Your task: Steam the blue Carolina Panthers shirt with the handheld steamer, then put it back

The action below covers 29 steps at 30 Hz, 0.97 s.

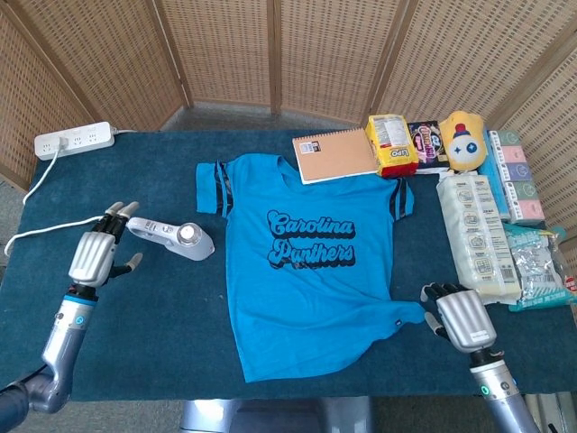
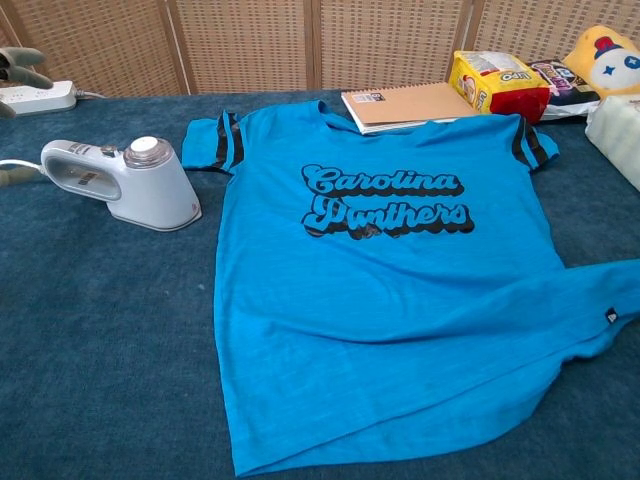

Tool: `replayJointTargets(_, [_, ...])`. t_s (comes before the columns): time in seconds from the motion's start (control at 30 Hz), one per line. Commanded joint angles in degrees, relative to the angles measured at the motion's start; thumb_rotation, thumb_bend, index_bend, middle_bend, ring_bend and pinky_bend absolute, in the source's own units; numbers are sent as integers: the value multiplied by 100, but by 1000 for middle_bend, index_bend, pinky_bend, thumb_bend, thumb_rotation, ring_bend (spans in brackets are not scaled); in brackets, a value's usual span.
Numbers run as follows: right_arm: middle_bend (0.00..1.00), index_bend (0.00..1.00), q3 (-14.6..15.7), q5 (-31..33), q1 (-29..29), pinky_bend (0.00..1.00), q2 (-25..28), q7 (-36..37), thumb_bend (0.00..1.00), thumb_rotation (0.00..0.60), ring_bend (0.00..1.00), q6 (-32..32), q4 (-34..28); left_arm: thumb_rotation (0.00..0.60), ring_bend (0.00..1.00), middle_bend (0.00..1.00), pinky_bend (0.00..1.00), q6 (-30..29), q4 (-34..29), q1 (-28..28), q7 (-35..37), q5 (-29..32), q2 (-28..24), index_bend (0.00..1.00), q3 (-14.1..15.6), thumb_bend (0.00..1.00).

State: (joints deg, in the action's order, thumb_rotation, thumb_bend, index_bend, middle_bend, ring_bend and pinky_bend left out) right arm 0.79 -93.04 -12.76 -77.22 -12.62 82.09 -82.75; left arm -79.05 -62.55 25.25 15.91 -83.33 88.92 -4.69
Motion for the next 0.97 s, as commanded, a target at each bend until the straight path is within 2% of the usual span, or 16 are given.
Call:
replayJointTargets(0.03, [475,426,-2,-39,62,556,115,77,353,600,478,105,-101,599,70,148,230,-352,-889,-373,-332,-25,-600,0,88,262])
replayJointTargets(0.2, [464,417,-82,-10,116,524,245,247,354,600,454,237,-212,600,71,148,231,-635,-1745,-763,-653,-70,-1152,0,283,262])
replayJointTargets(0.4, [467,424,-204,95,245,565,376,572,353,600,471,470,-319,598,71,148,241,-1313,-2523,-1519,-878,-185,-1791,7,658,268])
replayJointTargets(0.5, [488,442,-215,110,295,622,443,648,353,600,524,524,-337,599,86,171,244,-1591,-2614,-1814,-875,-249,-1930,69,775,273])
replayJointTargets(0.63, [505,469,-211,140,391,646,507,765,353,600,551,606,-330,596,115,209,254,-2020,-2643,-2330,-803,-275,-2087,161,966,281])
replayJointTargets(0.97, [548,530,-134,101,551,663,610,799,353,600,592,674,-394,598,150,263,277,-2400,-2498,-2971,-668,-301,-2163,208,1067,295])
